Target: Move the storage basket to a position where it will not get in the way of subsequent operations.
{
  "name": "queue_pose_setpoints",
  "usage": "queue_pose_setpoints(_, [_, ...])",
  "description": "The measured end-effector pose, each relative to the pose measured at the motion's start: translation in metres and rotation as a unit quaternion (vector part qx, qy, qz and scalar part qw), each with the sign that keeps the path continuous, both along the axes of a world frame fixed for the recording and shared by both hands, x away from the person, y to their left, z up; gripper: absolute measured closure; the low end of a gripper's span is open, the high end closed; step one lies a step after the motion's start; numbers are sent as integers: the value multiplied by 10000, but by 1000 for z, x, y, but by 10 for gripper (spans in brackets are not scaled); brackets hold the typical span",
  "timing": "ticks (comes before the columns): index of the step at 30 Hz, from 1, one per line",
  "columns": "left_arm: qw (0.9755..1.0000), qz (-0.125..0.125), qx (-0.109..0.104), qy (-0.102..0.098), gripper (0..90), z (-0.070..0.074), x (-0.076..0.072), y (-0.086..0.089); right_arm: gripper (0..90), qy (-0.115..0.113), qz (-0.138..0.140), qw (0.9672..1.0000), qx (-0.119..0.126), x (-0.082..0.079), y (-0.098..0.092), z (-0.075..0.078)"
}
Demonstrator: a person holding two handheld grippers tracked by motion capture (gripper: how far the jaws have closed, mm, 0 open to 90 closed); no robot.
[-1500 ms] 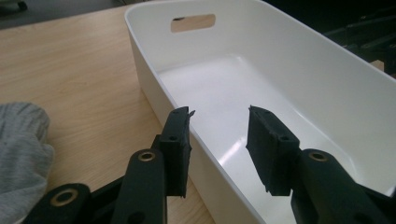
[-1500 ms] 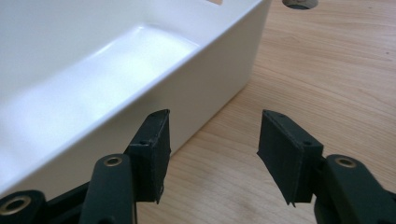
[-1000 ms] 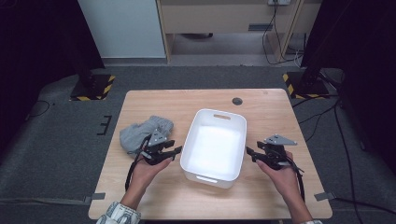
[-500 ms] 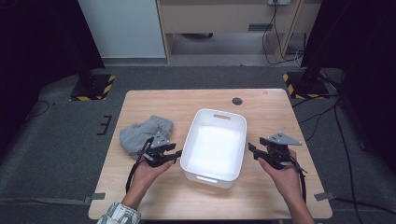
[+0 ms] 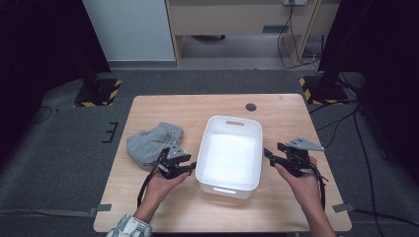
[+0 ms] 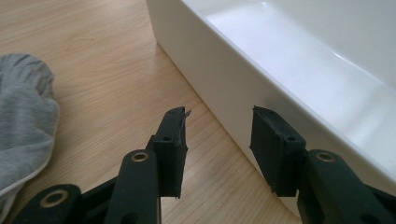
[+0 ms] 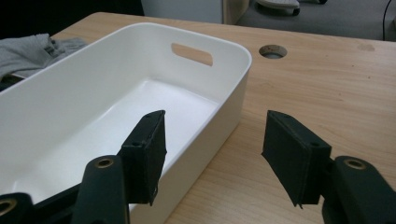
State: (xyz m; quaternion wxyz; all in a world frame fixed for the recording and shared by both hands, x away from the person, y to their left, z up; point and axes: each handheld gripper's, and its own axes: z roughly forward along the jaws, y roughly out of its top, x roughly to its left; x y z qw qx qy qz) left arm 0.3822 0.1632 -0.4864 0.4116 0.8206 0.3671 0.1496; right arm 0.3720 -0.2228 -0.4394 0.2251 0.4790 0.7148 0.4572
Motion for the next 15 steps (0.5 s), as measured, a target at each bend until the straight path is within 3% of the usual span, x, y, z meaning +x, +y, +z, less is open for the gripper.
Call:
queue_pose_setpoints(3, [10000, -30, 13, -5, 551, -1, -1, -5, 414, -79, -9, 9999, 63, 0, -1, 5])
queue_pose_setpoints(9, [10000, -60, 51, -41, 552, -2, -1, -12, 405, -4, 47, 10000, 76, 0, 2, 7])
queue_pose_setpoints(15, [10000, -22, -7, -69, 527, -1, 0, -6, 366, 110, 107, 9999, 15, 1, 15, 9])
